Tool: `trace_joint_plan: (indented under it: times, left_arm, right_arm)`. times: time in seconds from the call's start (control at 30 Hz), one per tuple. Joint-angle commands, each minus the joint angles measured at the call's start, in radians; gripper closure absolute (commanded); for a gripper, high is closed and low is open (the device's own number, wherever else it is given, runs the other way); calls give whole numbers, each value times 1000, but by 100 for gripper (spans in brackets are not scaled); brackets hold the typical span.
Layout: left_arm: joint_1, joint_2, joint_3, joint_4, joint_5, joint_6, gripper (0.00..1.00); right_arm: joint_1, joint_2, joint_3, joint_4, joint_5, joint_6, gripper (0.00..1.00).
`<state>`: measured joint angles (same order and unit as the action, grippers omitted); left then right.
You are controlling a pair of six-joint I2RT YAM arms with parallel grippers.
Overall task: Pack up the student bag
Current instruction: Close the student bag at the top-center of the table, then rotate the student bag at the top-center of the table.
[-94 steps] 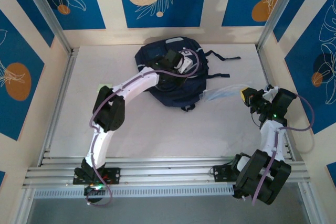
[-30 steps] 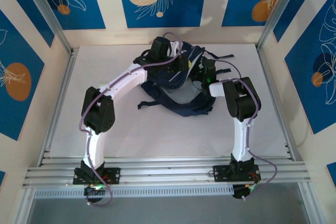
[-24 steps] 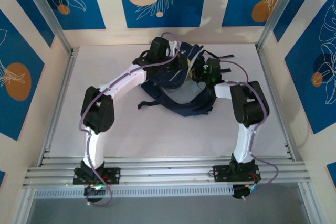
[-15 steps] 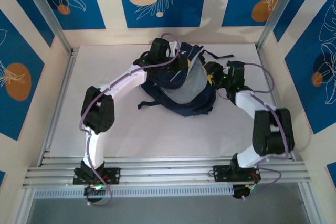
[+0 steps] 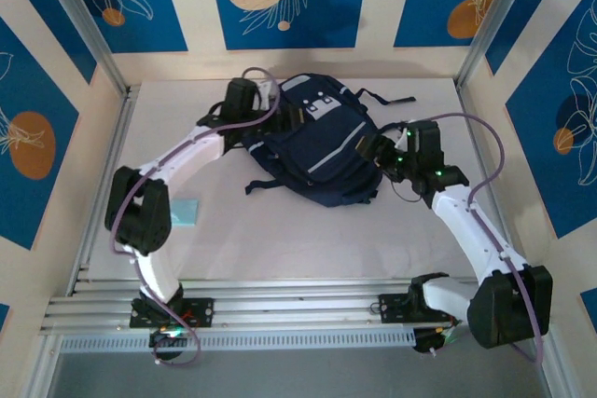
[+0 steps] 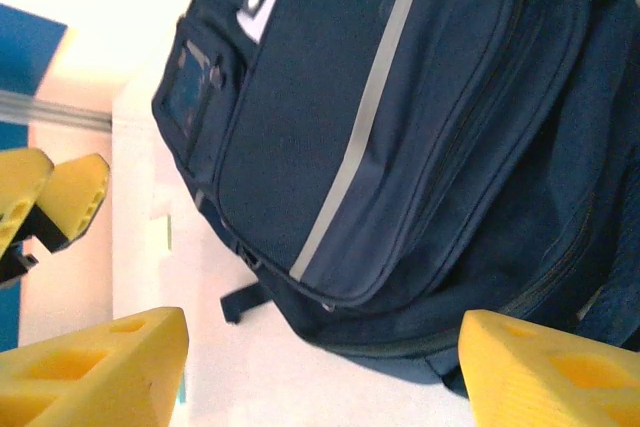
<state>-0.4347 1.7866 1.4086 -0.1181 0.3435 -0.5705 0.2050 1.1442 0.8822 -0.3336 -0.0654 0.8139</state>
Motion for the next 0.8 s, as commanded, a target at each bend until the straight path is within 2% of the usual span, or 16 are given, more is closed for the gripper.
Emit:
trace_joint_plan:
  times: [0.0, 0.1, 0.23, 0.37, 0.5, 0.57, 0.6, 0.63, 0.67, 0.7, 0.73, 0.77]
  left_arm:
    - [50, -30, -119, 83, -94, -27, 23]
    - [84, -1, -173, 124, -126, -56, 23]
    - [108, 80, -183, 192, -105, -124, 23]
    - [110, 161, -165, 296, -96, -190, 23]
    - [110, 237, -104, 321, -106, -225, 23]
    - [110, 273, -72, 315, -104, -224, 27]
    - [111, 288, -60, 311, -96, -228, 34]
    - [110, 294, -59, 321, -81, -230, 48]
    - [111, 298, -66, 341, -62, -236, 70]
    - [109, 294, -82, 361, -53, -246, 86]
    - [109, 286, -100, 375, -48, -255, 95]
    - [108, 271, -123, 386, -47, -260, 99]
  right_arm:
    - [60, 36, 29, -35, 41, -6, 28]
    - [111, 78, 25, -11, 70, 23, 28]
    - [153, 121, 9, 23, 99, 40, 27]
    - [151, 159, -40, 65, 136, 45, 27]
    - [124, 203, -96, 149, 142, 42, 27]
    - [111, 230, -114, 186, 141, 46, 27]
    - [104, 244, -119, 206, 140, 44, 26]
    - [99, 257, -120, 220, 143, 40, 26]
    - [94, 273, -120, 237, 153, 32, 26]
    - [85, 293, -114, 247, 164, 25, 26]
    - [76, 314, -106, 258, 167, 19, 27]
    - [62, 341, -93, 271, 166, 14, 27]
